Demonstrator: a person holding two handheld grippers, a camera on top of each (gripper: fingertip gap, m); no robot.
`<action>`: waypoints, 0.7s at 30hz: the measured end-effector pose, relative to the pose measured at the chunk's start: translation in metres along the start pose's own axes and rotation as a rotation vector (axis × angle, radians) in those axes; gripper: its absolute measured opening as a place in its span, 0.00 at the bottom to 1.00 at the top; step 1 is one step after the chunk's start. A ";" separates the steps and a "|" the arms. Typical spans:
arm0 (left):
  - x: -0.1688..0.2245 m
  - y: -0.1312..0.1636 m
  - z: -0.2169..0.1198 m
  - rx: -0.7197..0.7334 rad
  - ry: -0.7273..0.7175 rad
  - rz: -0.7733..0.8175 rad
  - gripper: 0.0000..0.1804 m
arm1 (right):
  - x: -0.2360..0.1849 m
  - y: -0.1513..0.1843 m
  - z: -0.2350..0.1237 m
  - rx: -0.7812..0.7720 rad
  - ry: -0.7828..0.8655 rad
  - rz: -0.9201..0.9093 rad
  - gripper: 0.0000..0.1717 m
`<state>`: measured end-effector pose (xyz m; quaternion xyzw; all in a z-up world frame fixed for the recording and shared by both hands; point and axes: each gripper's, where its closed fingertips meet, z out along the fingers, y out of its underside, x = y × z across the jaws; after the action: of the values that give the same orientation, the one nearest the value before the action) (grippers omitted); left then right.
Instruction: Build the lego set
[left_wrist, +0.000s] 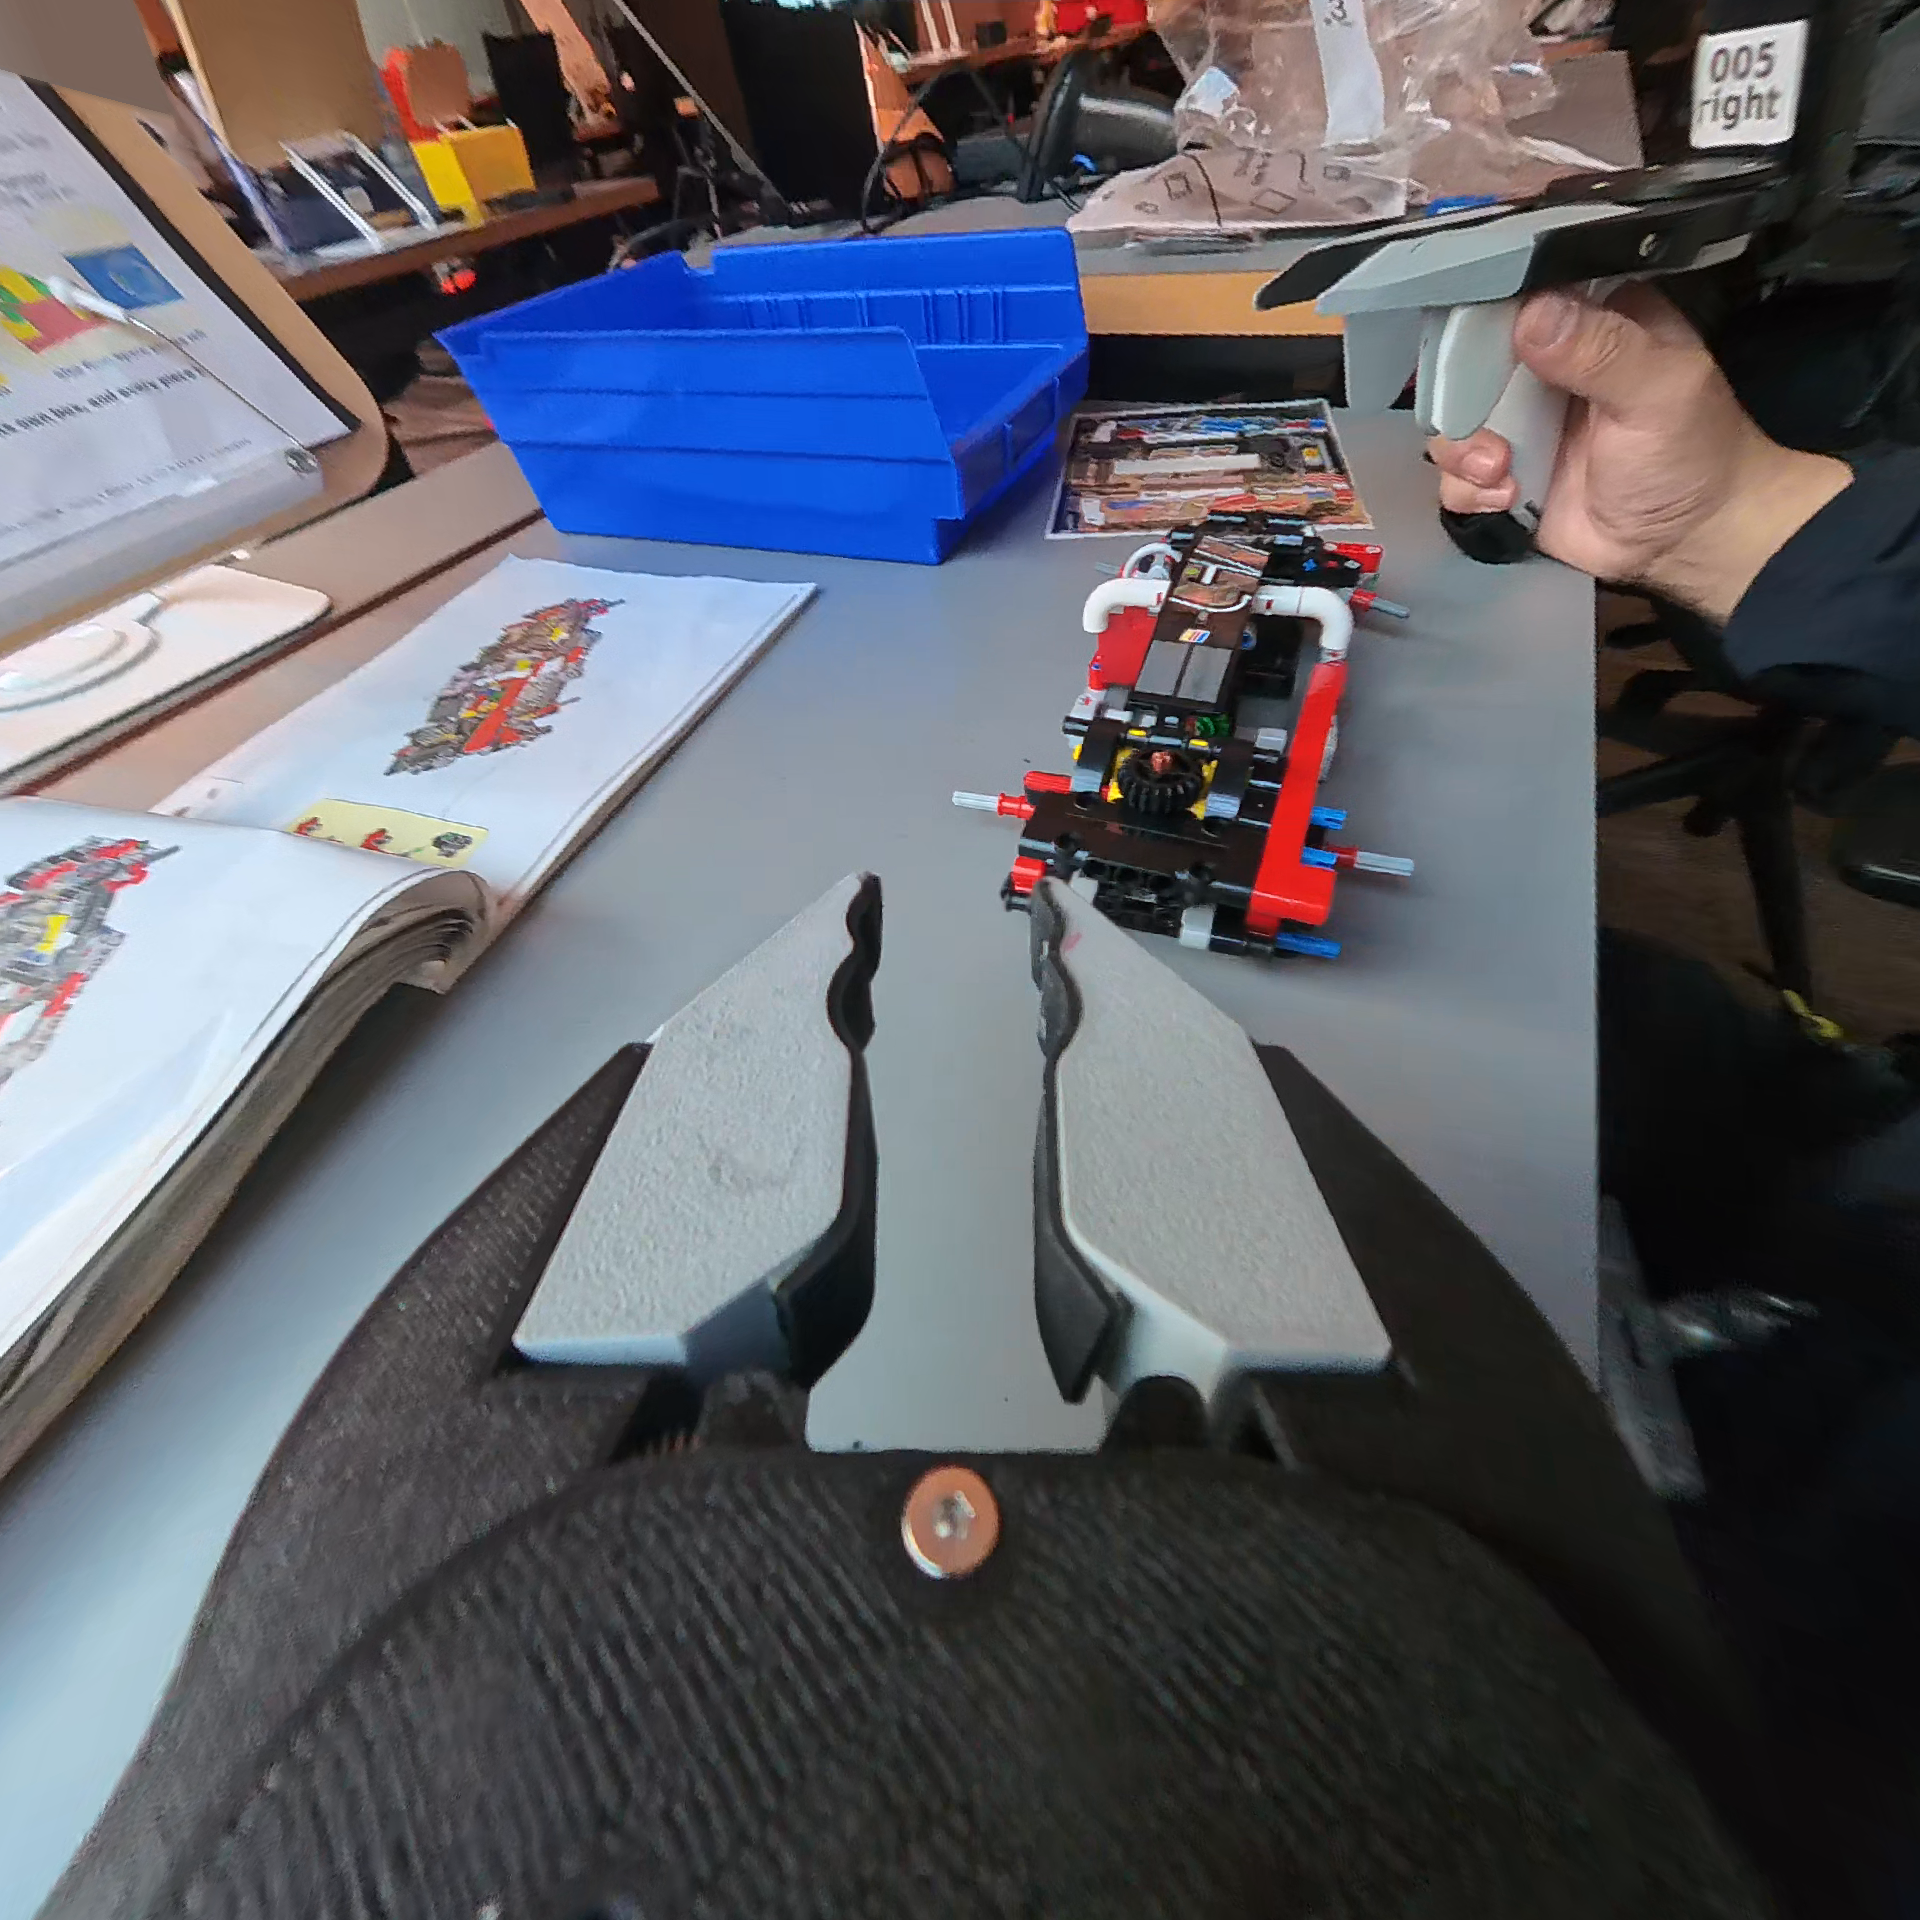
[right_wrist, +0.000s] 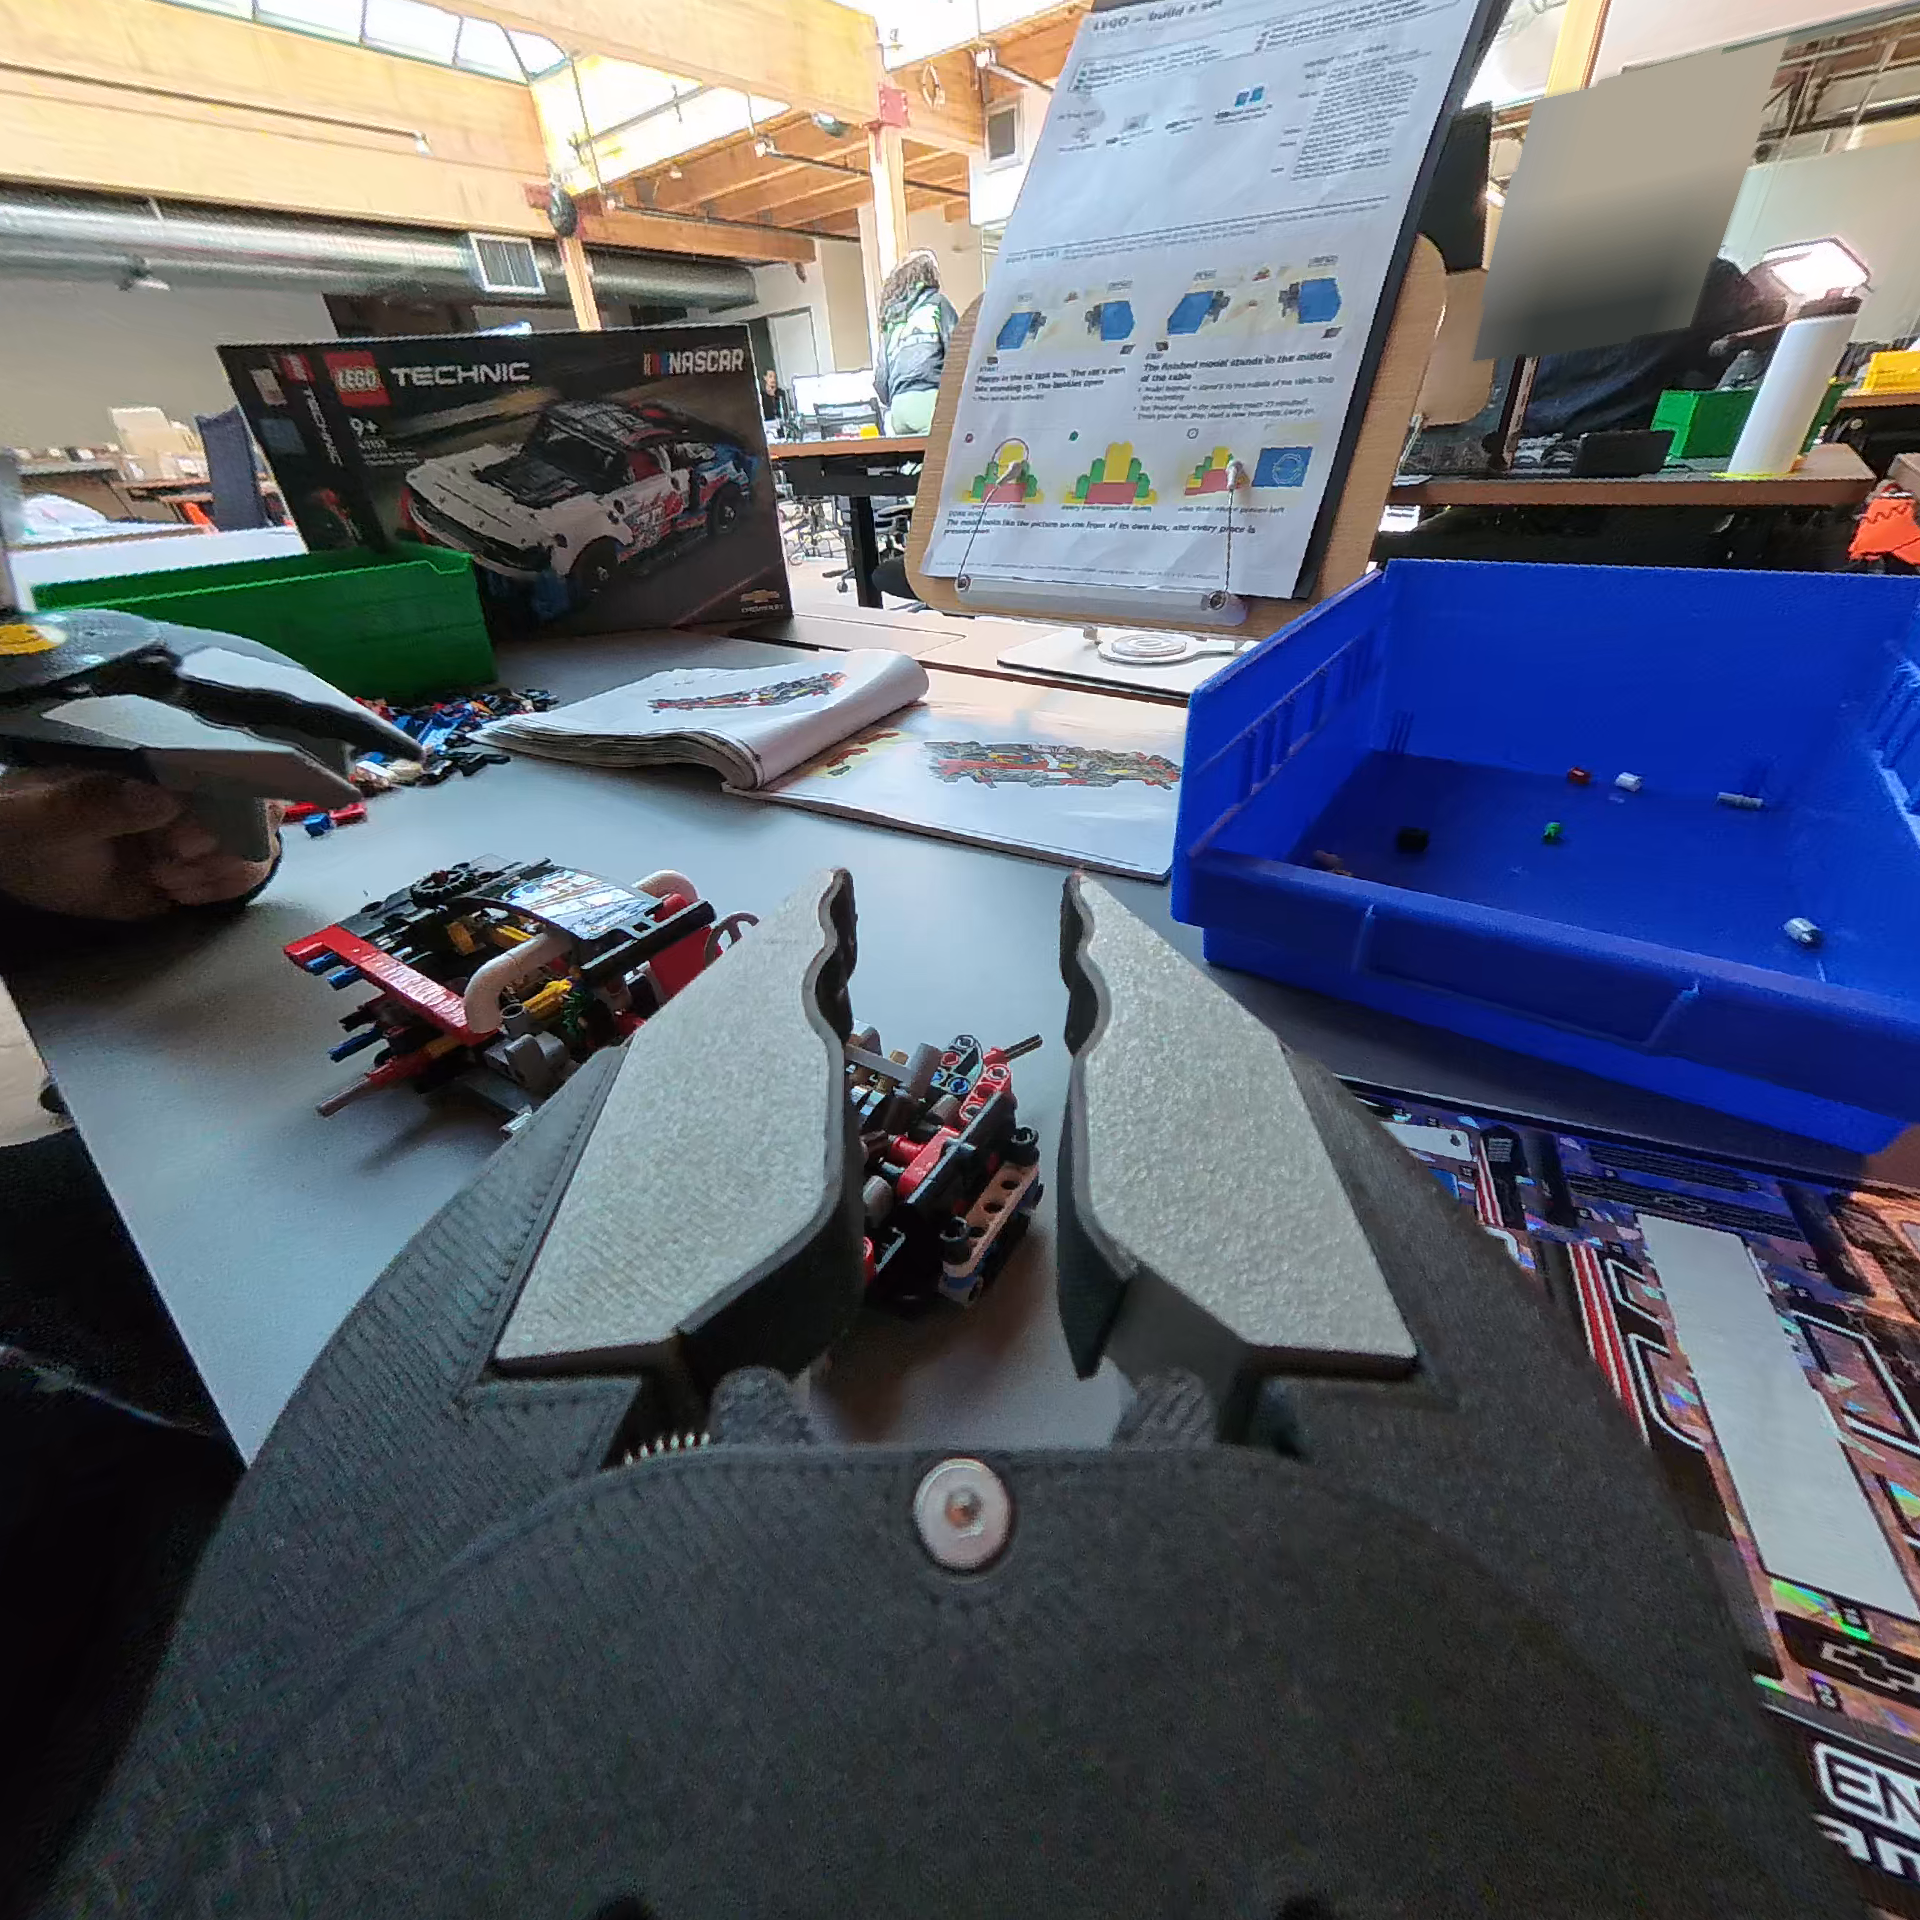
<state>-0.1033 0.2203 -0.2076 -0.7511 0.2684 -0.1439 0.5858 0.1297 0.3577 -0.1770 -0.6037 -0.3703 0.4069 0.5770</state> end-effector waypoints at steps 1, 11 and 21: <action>-0.001 -0.002 -0.002 0.013 -0.019 0.012 0.15 | 0.000 0.000 0.000 -0.002 0.000 -0.003 0.21; 0.040 0.011 -0.094 0.048 -0.135 -0.059 0.13 | 0.000 -0.001 -0.001 0.009 -0.013 0.028 0.21; -0.094 0.080 -0.211 -0.348 -0.437 -0.298 0.12 | 0.000 -0.004 -0.003 0.029 -0.028 0.051 0.20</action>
<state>-0.3102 0.0910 -0.2177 -0.8841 0.0437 -0.0152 0.4649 0.1328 0.3562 -0.1731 -0.5987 -0.3570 0.4351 0.5700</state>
